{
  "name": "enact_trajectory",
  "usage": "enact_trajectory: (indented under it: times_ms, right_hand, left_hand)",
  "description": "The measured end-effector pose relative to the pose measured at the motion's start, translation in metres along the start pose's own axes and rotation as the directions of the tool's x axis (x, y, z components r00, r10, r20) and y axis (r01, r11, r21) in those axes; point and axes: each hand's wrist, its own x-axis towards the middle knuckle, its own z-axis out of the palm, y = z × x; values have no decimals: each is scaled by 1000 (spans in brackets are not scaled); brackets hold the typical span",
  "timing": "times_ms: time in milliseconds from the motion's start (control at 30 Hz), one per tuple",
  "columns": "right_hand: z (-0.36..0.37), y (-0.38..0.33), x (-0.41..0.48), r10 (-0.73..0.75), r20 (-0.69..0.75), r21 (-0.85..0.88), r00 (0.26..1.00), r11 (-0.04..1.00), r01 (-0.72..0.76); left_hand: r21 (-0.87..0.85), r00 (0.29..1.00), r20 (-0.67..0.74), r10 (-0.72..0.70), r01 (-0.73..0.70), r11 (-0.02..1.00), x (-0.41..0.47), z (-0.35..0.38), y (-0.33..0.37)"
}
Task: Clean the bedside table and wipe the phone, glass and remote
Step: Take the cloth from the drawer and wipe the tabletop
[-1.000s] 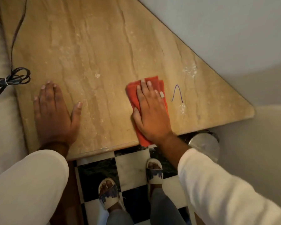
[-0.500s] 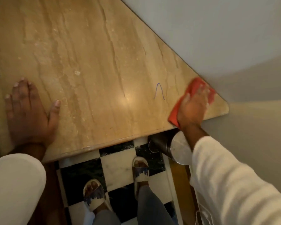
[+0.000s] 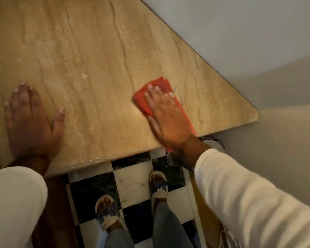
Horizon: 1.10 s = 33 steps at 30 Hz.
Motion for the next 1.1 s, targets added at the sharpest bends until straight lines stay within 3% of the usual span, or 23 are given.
enact_trajectory:
  times_ms: [67, 133, 200, 233, 267, 300, 367, 400, 467, 500, 567, 633, 700, 800, 833, 867, 900, 933, 1000, 1033, 1067, 1100]
  right_hand:
    - [-8, 45, -10, 308, -42, 6, 950, 951, -308]
    - [-17, 76, -12, 678, -80, 37, 730, 734, -678]
    - [-18, 71, 1, 842, -111, 57, 527, 535, -843]
    - [-16, 57, 9, 858, -107, 53, 503, 510, -858]
    - [-14, 41, 17, 833, -102, 32, 543, 549, -835]
    - [-11, 24, 23, 758, -106, 4, 644, 648, -762]
    - [-7, 2, 26, 422, -50, -51, 905, 904, -424]
    - [-9, 3, 26, 208, 2, -44, 978, 977, -208]
    - [-18, 30, 38, -128, 56, -30, 990, 991, 130]
    - [-24, 45, 45, -199, 81, -51, 977, 978, 203]
    - [-31, 62, 62, -126, 89, -64, 988, 989, 132]
    - [-34, 63, 78, 147, -1, -41, 989, 988, -147]
    - [-32, 54, 90, 394, -90, -5, 915, 918, -396]
    - [-22, 23, 82, 586, -135, 37, 799, 809, -586]
    - [-18, 9, 68, 543, -145, 14, 827, 837, -547]
    - [-13, -3, 51, 406, -131, -9, 904, 912, -411]
    - [-8, -9, 32, 166, -81, -9, 983, 986, -167]
    - [-5, -9, 17, -123, -11, 4, 992, 992, 123]
    - [-12, 14, 16, -537, 137, 16, 832, 841, 540]
    - [-18, 27, 26, -608, 197, 5, 769, 785, 620]
    - [-21, 37, 37, -605, 219, -20, 765, 781, 624]
    - [-23, 43, 48, -525, 189, -45, 830, 840, 541]
  left_hand:
    - [-6, 1000, -1, -12, 12, 1000, 0, 3, -2]
    - [10, 1000, -13, -9, 9, 1000, -2, 1, -2]
    - [23, 1000, -9, 3, -3, 1000, -3, -2, 3]
    - [25, 1000, -5, -4, 4, 1000, -2, -4, 5]
    - [21, 1000, 0, -12, 12, 1000, -2, -6, 6]
    - [11, 1000, 6, -17, 17, 1000, -2, -7, 8]
    - [15, 1000, 15, -21, 21, 1000, -4, -10, 10]
    - [22, 1000, 10, -19, 19, 1000, -4, -10, 10]
    - [37, 1000, -5, -1, 2, 999, -3, -9, 9]
    - [37, 1000, -8, 6, -6, 999, -3, -8, 8]
    - [29, 1000, -10, -1, 1, 1000, -2, -4, 4]
    - [-10, 1000, -4, -19, 18, 1000, -3, -1, 1]
    - [-34, 1000, -5, -26, 26, 999, -3, 2, -1]
    - [-1, 1000, -27, -15, 15, 1000, -2, 4, -4]
    - [4, 1000, -26, -14, 14, 1000, -1, 4, -4]
    - [-3, 1000, -20, -15, 15, 1000, -1, 3, -4]
    - [-17, 1000, -13, -14, 14, 1000, 0, 4, -2]
    - [-27, 1000, -8, -15, 15, 1000, 0, 4, -3]
    - [-34, 1000, -17, -16, 15, 999, -1, 7, -6]
    - [-37, 1000, -22, -9, 8, 999, -2, 9, -7]
    - [-39, 1000, -32, 1, -2, 999, -3, 11, -10]
    - [-36, 999, -45, 10, -11, 999, -3, 13, -12]
